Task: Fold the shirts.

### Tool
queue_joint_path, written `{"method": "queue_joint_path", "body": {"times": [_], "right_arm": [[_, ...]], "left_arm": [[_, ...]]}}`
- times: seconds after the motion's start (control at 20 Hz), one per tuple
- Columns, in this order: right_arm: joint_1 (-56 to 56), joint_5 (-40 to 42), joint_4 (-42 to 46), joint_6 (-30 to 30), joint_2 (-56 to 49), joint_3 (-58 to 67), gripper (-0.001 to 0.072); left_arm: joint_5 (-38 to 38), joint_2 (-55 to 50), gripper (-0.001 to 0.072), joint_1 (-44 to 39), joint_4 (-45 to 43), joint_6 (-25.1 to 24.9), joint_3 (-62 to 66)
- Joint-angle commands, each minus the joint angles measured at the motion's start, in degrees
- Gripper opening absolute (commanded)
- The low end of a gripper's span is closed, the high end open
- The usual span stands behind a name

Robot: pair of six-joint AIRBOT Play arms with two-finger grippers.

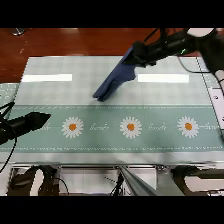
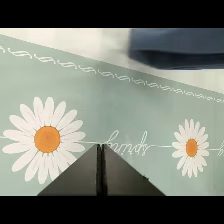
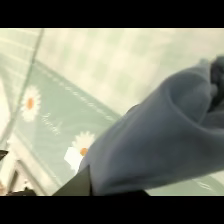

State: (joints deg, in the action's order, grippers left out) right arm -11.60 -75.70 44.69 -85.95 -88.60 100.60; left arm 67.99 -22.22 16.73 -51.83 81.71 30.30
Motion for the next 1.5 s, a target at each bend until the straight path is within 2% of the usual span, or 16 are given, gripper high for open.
{"method": "queue_joint_path", "body": {"times": [0.0, 0.1, 0.35, 0.6, 0.8, 1.1, 1.3, 1.4, 1.45], "right_arm": [[4.83, -8.81, 10.67, -6.91, 0.96, 9.79, 0.0026], [8.98, -11.32, 11.58, -7.89, 3.32, 10.51, 0.0026], [22.6, -19.21, 12.35, -11.3, 9.33, 10.51, 0.0026], [37.13, -30.32, 19.74, -12.72, 13.84, 10.45, 0.0024], [46.14, -30.64, 22.58, -13.64, 20.26, 3.3, 0.0023], [60.02, -30.45, 35.36, -13.81, 35.87, -20.26, 0.0023], [69.16, -30.42, 50.97, -13.81, 44.54, -30.01, 0.0024], [72.28, -29.68, 57.64, -17.05, 48.43, -34.95, 0.0029], [72.91, -29.42, 60.0, -19.32, 50.12, -37.4, 0.0078]], "left_arm": [[0.02, 0.07, 0.0024, 0.04, -0.07, -0.26, -0.02], [-0.04, 0.04, 0.0024, 0.04, -0.07, -1.68, -0.02], [-0.04, 0.07, 0.0024, 0.02, -0.04, -1.68, -0.02], [-0.33, 0.07, 0.0024, 0.02, -0.04, -3.23, -0.02], [-0.52, 0.07, 0.0024, 0.04, -0.04, -3.26, -0.02], [-2.91, 0.07, 0.0024, 0.02, 1.31, -3.26, -0.04], [-3.04, 0.07, 0.0024, 0.02, 1.31, -3.26, -0.04], [-3.06, 0.07, 0.0024, 0.02, 1.31, -3.26, -0.04], [-3.04, 0.07, 0.0024, 0.02, 1.33, -3.23, -0.04]]}}
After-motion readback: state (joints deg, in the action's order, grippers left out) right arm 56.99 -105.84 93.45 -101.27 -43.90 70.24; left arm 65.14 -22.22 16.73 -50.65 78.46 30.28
